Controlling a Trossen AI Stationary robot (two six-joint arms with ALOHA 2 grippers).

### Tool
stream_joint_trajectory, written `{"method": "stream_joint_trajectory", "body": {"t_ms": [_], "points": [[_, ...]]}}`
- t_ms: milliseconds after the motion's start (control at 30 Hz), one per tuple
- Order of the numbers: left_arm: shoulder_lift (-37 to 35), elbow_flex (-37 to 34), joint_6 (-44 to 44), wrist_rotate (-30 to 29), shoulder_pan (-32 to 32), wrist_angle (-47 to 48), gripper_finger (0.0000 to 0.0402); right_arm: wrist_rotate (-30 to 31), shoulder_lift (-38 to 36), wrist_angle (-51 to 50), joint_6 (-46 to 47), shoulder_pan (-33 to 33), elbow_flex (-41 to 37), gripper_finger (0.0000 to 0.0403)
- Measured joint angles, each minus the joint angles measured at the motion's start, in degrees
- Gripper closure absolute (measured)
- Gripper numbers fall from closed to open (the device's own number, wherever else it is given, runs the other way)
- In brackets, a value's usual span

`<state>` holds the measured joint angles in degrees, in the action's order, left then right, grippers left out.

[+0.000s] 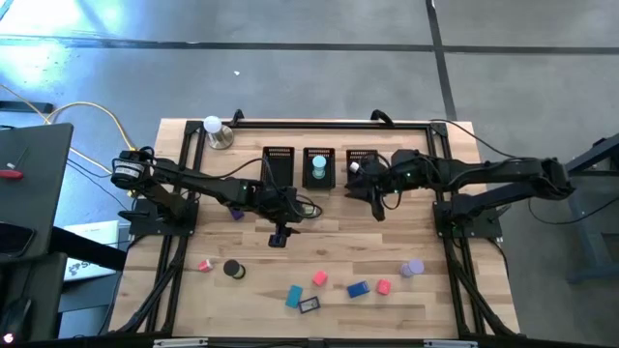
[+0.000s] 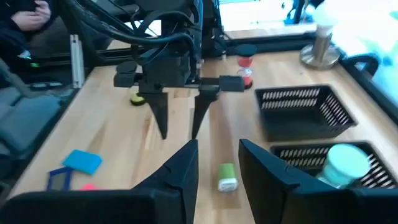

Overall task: Pick & Place Office items
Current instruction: Put the right blue digital clock into the left black bin

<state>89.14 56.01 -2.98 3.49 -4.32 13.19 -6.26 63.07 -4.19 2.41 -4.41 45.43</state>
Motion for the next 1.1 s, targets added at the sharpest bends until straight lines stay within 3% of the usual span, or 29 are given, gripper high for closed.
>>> {"method": "stream_joint_trajectory", "body": {"t_ms": [167, 300, 433, 567, 767, 967, 1100], "points": [[0.02, 0.0, 0.0, -0.02, 0.0, 0.0, 0.0192, 4.6, 0.0, 1.13, -2.63, 3.32, 0.0, 0.025], [0.0, 0.0, 0.0, -0.02, 0.02, 0.0, 0.0192, 6.41, 0.02, 1.94, -2.67, 5.37, 0.0, 0.019], [0.02, 0.0, -0.02, -0.04, 0.02, 0.0, 0.0192, 12.45, 0.02, 2.64, 0.62, 7.43, 0.0, 0.0129], [0.0, 0.0, 0.0, -0.07, 0.0, 0.0, 0.0192, 14.63, 0.02, 2.36, -0.73, 8.99, -0.02, 0.0089], [0.0, 0.0, 0.0, -0.17, 0.02, 0.0, 0.0192, 18.11, 0.02, 2.02, -2.67, 13.7, 0.36, 0.0071], [0.02, 0.0, 0.0, -0.17, 0.01, -0.02, 0.0192, 27.09, 1.69, -12.14, 2.4, 19.8, 8.49, 0.0081], [0.02, 0.0, 0.2, -0.16, 0.02, 0.0, 0.0192, 27.41, 5.14, -18.89, 4.71, 23.89, 14.39, 0.0082]]}}
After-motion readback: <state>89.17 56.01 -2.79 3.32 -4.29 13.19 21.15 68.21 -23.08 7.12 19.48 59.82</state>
